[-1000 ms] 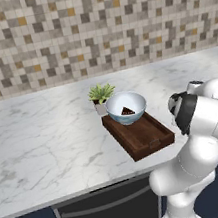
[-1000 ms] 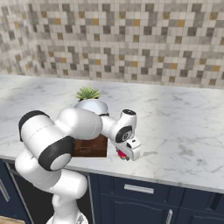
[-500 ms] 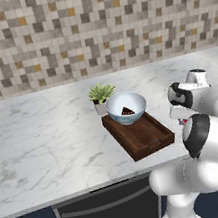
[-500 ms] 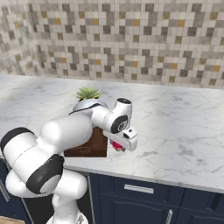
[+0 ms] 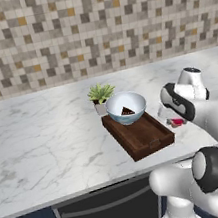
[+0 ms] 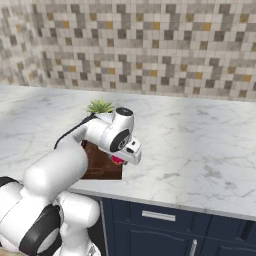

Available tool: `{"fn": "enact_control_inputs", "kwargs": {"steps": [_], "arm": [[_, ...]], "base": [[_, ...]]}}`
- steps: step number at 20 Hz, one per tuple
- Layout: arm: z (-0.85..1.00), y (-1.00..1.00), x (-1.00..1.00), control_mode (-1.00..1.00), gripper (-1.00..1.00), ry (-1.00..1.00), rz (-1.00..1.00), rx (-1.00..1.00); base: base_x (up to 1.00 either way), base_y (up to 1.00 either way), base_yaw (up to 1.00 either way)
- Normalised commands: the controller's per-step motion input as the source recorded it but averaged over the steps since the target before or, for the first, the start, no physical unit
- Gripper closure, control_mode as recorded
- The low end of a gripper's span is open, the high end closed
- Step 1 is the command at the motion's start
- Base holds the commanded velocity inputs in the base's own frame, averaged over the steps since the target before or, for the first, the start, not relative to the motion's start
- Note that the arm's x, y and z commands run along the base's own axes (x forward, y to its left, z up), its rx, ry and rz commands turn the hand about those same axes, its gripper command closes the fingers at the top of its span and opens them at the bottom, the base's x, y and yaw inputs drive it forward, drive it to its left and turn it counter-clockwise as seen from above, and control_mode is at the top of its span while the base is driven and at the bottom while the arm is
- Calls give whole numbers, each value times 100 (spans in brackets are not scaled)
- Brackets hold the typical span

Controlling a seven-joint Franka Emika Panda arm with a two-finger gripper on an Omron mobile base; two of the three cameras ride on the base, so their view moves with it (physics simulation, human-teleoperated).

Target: Place the bowl with cake and the cupcake onto the tray.

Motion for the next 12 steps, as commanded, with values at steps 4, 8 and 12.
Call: {"fn": "enact_control_inputs", "kwargs": {"steps": [4, 8, 12], "arm": [[0, 76, 14, -100, 100, -2, 22, -5], [-3, 63, 14, -100, 100, 1, 22, -5], [-19, 51, 19, -100, 100, 0, 14, -1]], "base": [[0, 0, 0], [0, 0, 0], [0, 0, 0]]}}
